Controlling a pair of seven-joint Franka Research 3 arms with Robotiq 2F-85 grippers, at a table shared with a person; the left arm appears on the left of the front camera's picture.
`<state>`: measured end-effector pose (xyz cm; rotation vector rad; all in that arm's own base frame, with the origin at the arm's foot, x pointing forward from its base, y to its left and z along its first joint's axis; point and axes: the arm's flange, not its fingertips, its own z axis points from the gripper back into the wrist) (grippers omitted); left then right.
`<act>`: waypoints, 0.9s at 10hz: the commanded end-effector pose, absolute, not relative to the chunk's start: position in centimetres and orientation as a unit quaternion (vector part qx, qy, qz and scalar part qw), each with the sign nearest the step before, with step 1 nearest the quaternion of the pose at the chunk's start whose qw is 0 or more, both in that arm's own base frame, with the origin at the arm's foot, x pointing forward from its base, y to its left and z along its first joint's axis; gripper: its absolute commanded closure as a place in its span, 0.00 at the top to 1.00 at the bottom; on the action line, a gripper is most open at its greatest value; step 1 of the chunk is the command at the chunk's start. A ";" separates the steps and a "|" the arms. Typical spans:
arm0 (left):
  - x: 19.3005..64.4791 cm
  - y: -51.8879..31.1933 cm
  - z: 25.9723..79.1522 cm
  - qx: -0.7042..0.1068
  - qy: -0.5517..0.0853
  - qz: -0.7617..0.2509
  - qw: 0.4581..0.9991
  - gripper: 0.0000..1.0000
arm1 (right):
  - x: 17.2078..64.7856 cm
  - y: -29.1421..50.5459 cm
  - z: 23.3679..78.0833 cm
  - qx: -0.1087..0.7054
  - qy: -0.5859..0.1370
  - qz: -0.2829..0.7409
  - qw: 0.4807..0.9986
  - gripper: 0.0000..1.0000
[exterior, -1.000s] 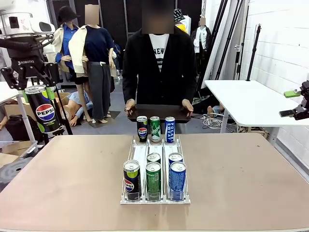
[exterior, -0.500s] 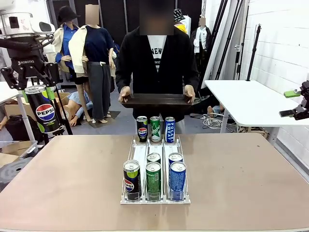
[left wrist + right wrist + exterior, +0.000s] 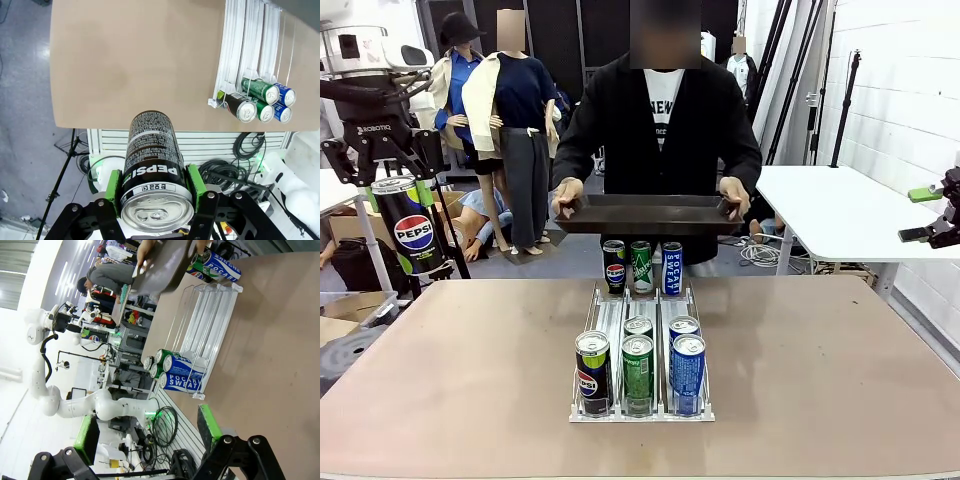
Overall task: Retrieve and hand over the desired beverage to the person.
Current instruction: Place the picked can on the Handle tray extended by the person.
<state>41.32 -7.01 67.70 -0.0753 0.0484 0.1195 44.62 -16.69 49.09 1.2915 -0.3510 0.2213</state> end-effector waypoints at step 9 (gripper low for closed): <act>41.8 -7.3 68.1 -0.047 0.014 0.056 0.997 0.00 | 44.6 -16.6 49.2 0.598 -0.158 0.099 0.779 1.00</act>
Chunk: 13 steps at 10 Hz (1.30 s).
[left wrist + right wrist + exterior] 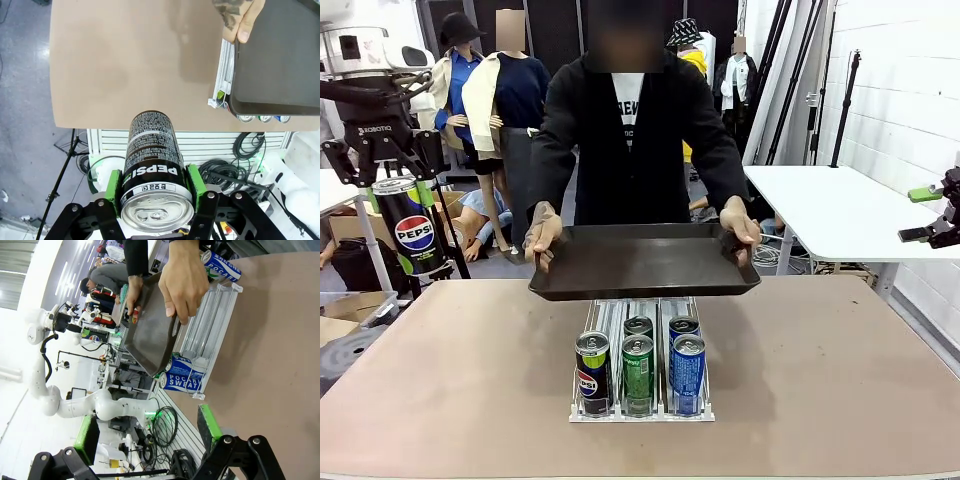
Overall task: Retrieve and hand over the desired beverage to the person.
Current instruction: Place the picked can on the Handle tray extended by the person.
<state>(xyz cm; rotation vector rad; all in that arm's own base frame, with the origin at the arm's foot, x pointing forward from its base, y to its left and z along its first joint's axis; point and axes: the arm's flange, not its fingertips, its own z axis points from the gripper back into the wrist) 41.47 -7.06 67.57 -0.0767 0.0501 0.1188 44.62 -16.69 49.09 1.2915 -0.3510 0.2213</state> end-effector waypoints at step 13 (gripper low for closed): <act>51.2 -22.6 76.1 0.012 -0.022 -0.084 0.996 0.00 | 44.6 -16.6 49.2 0.598 -0.158 0.099 0.779 1.00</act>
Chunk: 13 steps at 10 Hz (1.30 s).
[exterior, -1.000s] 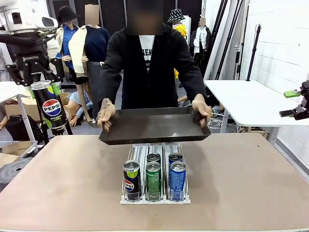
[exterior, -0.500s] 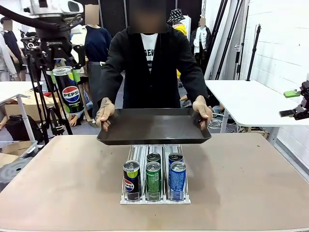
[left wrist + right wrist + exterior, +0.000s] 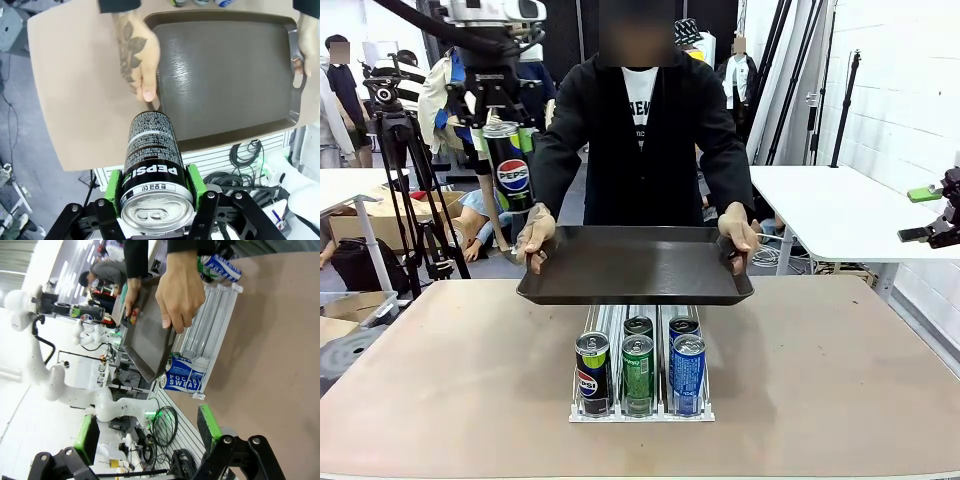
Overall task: Retrieve and hand over the desired beverage to the person.
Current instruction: Place the picked can on the Handle tray extended by the person.
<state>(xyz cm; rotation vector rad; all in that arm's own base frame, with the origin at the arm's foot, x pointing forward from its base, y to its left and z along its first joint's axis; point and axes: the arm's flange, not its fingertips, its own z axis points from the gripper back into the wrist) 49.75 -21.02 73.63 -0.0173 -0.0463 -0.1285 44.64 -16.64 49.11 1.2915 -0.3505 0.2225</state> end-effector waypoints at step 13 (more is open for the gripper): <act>58.7 -32.2 66.8 0.014 0.005 -0.133 0.991 0.00 | 44.6 -16.6 49.2 0.598 -0.158 0.099 0.779 1.00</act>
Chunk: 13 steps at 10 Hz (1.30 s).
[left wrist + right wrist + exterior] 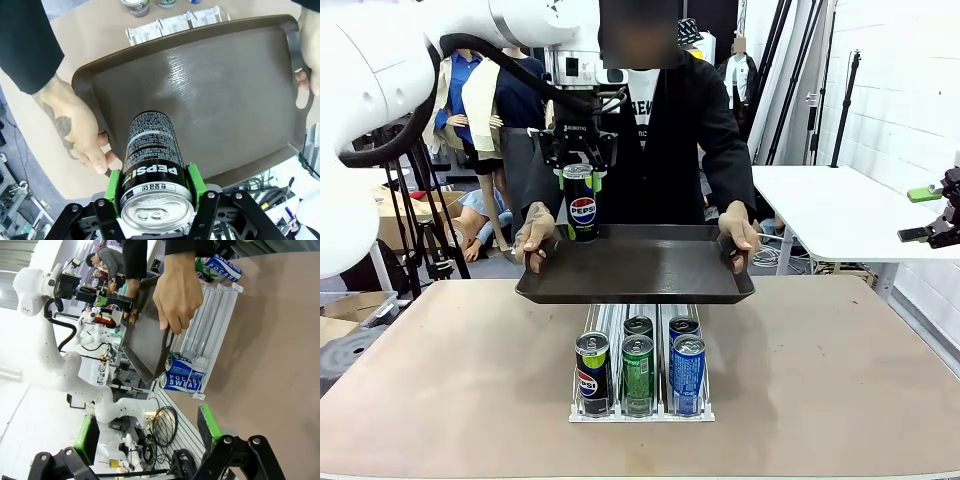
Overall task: Retrieve and hand over the desired beverage to the person.
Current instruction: Place the picked can on the Handle tray extended by the person.
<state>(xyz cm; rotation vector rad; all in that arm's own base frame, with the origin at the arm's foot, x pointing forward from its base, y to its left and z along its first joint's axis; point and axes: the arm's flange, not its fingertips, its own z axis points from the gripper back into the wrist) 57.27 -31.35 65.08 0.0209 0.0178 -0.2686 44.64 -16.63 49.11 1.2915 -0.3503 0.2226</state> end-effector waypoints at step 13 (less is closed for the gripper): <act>58.5 -31.7 63.4 0.014 0.042 -0.141 0.989 0.81 | 44.6 -16.6 49.2 0.598 -0.158 0.099 0.779 1.00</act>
